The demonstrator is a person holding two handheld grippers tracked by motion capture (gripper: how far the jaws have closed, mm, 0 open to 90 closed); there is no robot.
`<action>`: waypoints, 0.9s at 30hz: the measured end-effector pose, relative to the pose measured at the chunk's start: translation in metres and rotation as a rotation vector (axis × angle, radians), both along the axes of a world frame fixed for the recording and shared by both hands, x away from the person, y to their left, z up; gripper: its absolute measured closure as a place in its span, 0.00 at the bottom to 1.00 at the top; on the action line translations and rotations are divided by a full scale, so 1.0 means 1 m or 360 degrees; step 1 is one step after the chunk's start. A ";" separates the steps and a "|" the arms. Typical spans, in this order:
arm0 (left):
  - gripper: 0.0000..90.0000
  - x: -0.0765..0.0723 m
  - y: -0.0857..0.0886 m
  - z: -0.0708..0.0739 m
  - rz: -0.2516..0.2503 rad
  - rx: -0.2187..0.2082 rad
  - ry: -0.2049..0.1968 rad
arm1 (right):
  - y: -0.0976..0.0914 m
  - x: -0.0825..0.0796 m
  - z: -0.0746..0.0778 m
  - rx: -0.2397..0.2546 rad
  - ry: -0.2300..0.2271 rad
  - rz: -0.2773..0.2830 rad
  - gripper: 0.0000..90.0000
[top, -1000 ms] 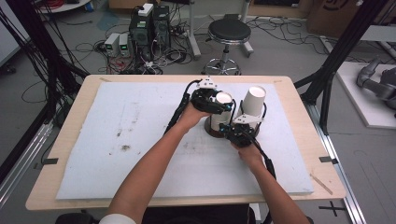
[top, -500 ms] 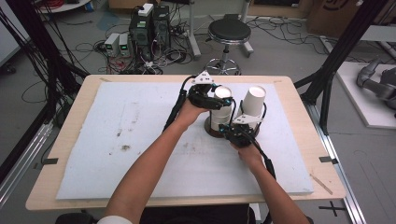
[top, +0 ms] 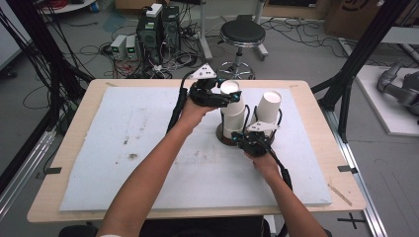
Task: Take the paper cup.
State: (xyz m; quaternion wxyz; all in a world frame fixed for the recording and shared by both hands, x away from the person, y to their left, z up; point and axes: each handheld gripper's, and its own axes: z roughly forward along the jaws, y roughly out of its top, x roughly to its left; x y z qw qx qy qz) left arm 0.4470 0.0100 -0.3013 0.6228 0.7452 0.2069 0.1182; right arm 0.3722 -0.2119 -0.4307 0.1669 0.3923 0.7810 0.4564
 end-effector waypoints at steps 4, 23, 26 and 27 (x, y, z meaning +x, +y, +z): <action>0.37 -0.006 0.011 0.009 0.0007 -0.0024 -0.0014 | -0.005 -0.005 0.006 0.0053 0.0028 0.0022 0.76; 0.38 -0.058 0.074 0.007 -0.0027 0.0006 -0.0022 | -0.008 -0.035 0.021 0.0196 0.0018 0.0288 0.23; 0.38 -0.067 0.084 -0.004 -0.0038 0.0033 -0.0032 | -0.008 -0.035 0.021 0.0199 0.0000 0.0322 0.23; 0.38 -0.069 0.087 -0.007 -0.0043 0.0034 -0.0035 | -0.008 -0.035 0.021 0.0201 -0.0015 0.0328 0.23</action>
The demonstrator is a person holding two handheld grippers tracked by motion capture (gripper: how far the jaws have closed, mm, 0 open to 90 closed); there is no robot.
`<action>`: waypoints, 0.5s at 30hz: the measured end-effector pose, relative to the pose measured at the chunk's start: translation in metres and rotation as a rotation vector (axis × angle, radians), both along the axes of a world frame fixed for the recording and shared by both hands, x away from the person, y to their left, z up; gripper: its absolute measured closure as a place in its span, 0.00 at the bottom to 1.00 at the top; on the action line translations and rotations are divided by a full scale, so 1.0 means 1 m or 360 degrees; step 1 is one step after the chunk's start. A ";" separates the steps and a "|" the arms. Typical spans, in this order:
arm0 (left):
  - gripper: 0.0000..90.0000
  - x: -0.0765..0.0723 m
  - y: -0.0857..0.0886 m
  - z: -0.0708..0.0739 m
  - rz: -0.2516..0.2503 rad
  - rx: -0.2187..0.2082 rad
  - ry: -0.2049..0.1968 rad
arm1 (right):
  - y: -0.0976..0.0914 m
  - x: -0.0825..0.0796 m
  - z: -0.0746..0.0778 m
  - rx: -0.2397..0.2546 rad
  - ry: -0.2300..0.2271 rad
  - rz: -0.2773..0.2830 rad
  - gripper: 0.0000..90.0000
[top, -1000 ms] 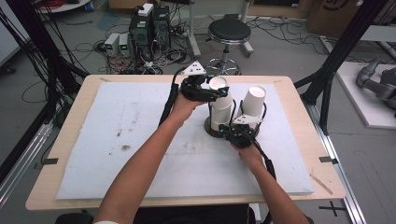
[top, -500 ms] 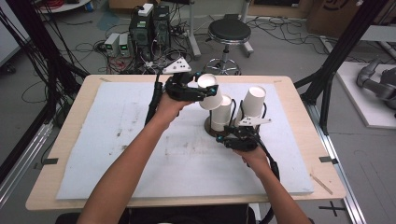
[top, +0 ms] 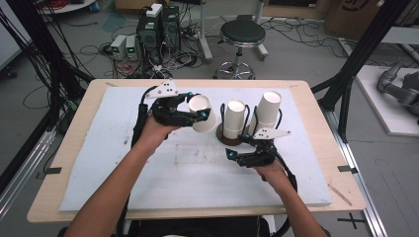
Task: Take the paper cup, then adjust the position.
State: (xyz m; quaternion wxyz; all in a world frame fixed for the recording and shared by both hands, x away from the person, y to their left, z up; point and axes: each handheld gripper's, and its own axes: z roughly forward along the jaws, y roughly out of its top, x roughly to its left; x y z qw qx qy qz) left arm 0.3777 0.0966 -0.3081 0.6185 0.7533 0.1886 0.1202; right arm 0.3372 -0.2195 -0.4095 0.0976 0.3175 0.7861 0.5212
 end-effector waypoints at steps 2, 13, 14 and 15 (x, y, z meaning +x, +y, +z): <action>0.38 -0.005 0.005 -0.006 0.0005 0.0009 0.0003 | 0.000 0.000 0.000 0.0032 -0.0018 0.0027 0.23; 0.38 -0.013 0.021 -0.024 0.0042 0.0017 0.0048 | 0.000 -0.003 0.003 0.0035 -0.0204 0.0060 0.23; 0.38 -0.014 0.022 -0.025 0.0041 0.0019 0.0050 | 0.000 -0.003 0.003 0.0016 -0.0211 0.0076 0.23; 0.38 -0.015 0.022 -0.026 0.0038 0.0026 0.0050 | 0.000 -0.003 0.003 0.0016 -0.0211 0.0076 0.23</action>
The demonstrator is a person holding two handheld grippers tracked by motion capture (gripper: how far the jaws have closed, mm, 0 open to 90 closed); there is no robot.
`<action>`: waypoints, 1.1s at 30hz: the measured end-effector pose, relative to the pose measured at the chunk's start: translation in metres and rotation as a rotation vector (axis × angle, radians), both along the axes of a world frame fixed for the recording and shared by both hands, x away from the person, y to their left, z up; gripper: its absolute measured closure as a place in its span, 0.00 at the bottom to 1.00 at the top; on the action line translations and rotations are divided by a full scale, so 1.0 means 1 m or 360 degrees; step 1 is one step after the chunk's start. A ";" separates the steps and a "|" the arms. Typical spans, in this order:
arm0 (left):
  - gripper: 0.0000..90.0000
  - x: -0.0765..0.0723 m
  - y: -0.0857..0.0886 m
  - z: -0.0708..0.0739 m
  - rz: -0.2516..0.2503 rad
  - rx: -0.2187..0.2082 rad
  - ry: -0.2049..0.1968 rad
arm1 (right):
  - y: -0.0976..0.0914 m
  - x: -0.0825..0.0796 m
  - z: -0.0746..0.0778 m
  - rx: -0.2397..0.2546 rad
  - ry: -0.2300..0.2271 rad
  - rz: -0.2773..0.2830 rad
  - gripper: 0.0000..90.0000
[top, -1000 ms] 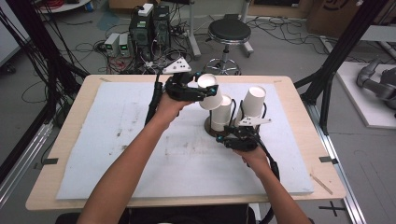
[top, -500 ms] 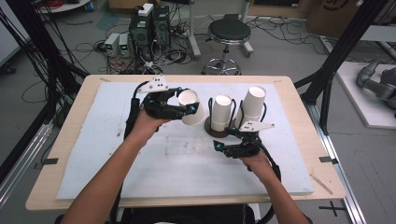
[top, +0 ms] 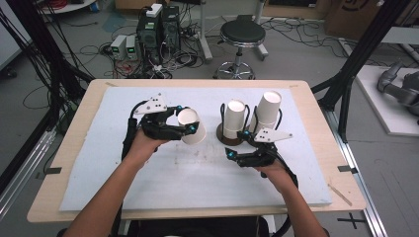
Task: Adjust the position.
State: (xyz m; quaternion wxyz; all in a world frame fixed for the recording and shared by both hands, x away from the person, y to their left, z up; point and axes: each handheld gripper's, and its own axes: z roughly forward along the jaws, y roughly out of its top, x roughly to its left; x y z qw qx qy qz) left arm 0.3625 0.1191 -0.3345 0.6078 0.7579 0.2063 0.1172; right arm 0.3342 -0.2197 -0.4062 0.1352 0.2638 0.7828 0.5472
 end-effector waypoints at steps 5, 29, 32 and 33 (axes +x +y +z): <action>0.38 -0.007 0.004 -0.009 0.0000 0.0006 0.0007 | 0.002 -0.001 -0.001 0.0011 0.0022 0.0099 0.23; 0.38 -0.045 0.004 -0.032 -0.0109 -0.0009 0.0030 | 0.044 -0.012 0.002 0.0113 -0.0001 0.0441 0.23; 0.38 -0.044 -0.001 -0.032 -0.0145 -0.0010 0.0032 | 0.051 -0.010 0.000 0.0125 0.0014 0.0478 0.23; 0.38 -0.044 -0.001 -0.031 -0.0157 -0.0010 0.0031 | 0.052 -0.008 -0.001 0.0122 0.0011 0.0486 0.23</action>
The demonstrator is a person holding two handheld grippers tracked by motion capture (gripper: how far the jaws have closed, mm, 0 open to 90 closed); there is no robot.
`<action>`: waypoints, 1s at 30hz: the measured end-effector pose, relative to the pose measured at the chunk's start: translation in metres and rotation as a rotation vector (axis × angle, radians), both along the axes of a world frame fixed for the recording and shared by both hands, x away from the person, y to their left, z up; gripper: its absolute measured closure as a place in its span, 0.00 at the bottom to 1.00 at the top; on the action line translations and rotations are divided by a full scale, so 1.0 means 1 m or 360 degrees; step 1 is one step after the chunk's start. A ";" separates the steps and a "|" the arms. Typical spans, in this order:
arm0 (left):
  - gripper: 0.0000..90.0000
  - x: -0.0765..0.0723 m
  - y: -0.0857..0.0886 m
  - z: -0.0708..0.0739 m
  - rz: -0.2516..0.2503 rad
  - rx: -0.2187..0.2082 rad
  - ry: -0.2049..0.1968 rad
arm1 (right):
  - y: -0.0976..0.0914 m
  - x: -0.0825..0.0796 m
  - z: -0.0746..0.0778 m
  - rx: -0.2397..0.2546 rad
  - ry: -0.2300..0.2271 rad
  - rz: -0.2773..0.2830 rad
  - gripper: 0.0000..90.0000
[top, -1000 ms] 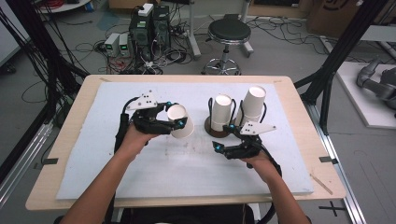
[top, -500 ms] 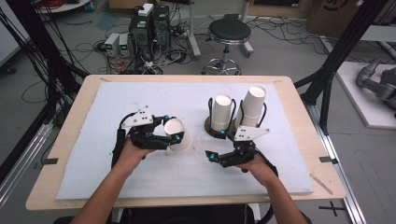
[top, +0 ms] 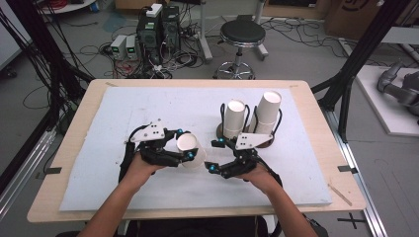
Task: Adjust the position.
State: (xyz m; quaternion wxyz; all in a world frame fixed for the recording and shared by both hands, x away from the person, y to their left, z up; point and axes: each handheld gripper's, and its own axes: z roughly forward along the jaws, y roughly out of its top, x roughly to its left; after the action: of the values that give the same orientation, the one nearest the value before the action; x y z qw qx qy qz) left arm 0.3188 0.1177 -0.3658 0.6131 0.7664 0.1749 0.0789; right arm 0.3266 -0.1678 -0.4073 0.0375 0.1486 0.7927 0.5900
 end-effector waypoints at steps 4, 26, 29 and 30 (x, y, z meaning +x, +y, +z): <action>0.38 0.002 -0.003 0.001 -0.0053 -0.0021 -0.0005 | 0.005 0.005 -0.002 0.0015 0.0014 0.0038 0.23; 0.39 0.006 -0.011 -0.006 -0.0151 -0.0061 0.0052 | 0.024 0.009 -0.005 -0.0054 -0.0089 0.0185 0.34; 0.38 0.007 -0.011 -0.007 -0.0158 -0.0030 0.0060 | 0.021 0.009 -0.003 -0.0109 -0.0126 0.0175 0.38; 0.36 0.007 -0.011 -0.007 -0.0152 -0.0012 0.0047 | 0.021 0.008 -0.001 -0.0152 -0.0143 0.0183 0.38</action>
State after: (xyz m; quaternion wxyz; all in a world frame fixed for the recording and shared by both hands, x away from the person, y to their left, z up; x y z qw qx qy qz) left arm 0.3254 0.1065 -0.3733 0.6164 0.7726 0.1475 0.0375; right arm 0.3345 -0.1473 -0.4087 0.0462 0.0743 0.8246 0.5589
